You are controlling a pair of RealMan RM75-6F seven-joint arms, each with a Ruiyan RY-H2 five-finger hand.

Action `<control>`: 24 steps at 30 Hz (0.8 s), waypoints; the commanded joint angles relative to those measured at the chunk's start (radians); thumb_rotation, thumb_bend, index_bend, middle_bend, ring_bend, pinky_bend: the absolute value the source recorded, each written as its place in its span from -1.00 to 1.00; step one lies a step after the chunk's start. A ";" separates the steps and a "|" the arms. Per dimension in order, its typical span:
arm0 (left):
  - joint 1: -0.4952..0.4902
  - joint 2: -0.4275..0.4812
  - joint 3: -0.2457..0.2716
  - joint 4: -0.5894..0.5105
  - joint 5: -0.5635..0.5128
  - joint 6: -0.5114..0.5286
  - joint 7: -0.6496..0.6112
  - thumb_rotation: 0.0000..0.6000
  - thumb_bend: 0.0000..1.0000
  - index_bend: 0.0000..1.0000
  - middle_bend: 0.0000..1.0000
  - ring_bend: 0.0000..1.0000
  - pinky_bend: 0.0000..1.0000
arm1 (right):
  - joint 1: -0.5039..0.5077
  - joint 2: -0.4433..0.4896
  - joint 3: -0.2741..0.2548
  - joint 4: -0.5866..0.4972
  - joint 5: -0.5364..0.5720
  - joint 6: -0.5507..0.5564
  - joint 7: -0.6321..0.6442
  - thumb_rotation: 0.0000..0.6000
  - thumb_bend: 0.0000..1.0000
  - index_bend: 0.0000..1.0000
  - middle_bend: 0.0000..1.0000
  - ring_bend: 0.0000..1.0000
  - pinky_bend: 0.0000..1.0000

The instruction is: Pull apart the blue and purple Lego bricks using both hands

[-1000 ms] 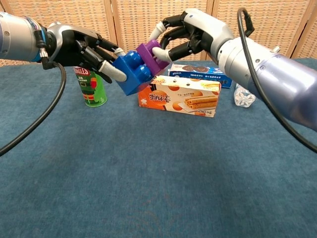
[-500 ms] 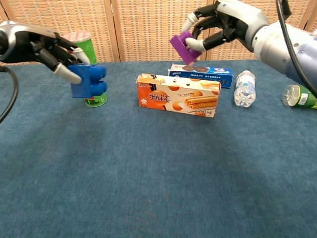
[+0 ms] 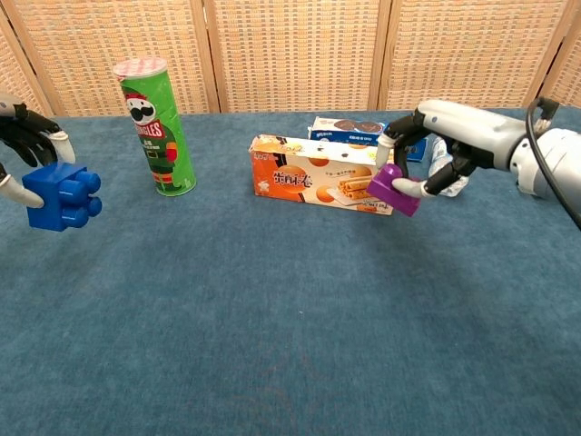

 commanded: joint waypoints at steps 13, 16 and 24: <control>0.144 0.118 -0.024 -0.065 0.291 0.091 -0.277 1.00 -1.00 -1.00 -1.00 -1.00 -1.00 | -0.074 0.193 -0.035 -0.169 -0.072 0.076 -0.006 1.00 -1.00 -0.91 -1.00 -1.00 -1.00; 0.226 0.157 -0.012 -0.107 0.341 0.233 -0.273 1.00 -1.00 -1.00 -1.00 -1.00 -1.00 | -0.129 0.242 -0.057 -0.176 -0.129 0.179 0.009 1.00 -1.00 -0.91 -1.00 -1.00 -1.00; 0.498 0.127 0.035 -0.194 0.335 0.654 -0.084 1.00 -1.00 -1.00 -1.00 -1.00 -1.00 | -0.353 0.323 -0.151 -0.126 -0.212 0.476 -0.002 1.00 -1.00 -0.98 -1.00 -1.00 -1.00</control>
